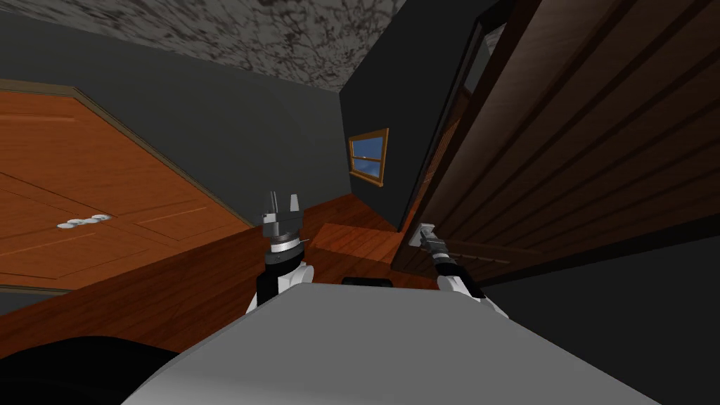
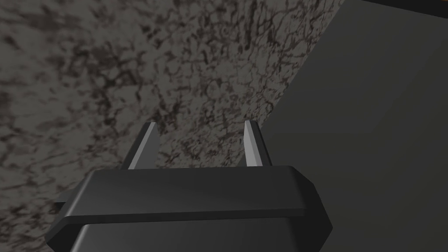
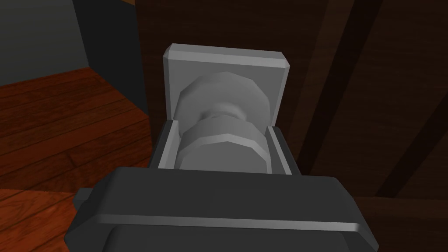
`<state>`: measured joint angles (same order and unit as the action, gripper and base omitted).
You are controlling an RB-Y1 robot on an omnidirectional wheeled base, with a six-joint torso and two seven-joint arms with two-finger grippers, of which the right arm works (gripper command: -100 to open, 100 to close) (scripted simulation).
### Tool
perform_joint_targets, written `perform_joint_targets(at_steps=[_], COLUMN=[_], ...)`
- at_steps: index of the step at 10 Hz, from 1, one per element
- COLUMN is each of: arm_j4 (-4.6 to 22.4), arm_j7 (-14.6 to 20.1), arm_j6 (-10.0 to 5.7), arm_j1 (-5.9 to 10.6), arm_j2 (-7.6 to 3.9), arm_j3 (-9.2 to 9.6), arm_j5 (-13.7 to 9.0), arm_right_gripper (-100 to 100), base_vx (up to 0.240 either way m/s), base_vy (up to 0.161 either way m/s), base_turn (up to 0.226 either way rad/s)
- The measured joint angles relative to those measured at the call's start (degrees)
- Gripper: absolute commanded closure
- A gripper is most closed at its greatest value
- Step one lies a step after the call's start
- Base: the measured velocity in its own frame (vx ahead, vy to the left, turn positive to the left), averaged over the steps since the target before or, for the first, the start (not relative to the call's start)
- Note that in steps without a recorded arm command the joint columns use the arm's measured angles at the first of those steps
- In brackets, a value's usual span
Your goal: Pull the door open
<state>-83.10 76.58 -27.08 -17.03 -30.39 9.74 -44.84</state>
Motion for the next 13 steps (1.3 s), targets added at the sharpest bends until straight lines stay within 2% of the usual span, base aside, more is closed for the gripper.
perform_joint_targets(at_steps=[4,10,12,13], arm_j4=[-0.3,-1.0,-1.2,-0.9], arm_j7=[1.7,4.9,5.2,5.9], arm_j6=[-1.36,-3.94,-4.15,-5.09], arm_j1=[-0.71,-2.36,-2.73,-3.28], arm_j2=[-1.87,-5.41,-5.79,-6.57], arm_j3=[1.35,4.05,4.65,5.21], arm_j5=[0.3,1.0,1.2,1.4], arm_right_gripper=[100,100,100,100], base_vx=[-0.191,-0.191,-0.067,-0.066], base_vy=[-0.066,-0.056,-0.02,-0.018], base_turn=[0.125,0.117,0.047,0.059])
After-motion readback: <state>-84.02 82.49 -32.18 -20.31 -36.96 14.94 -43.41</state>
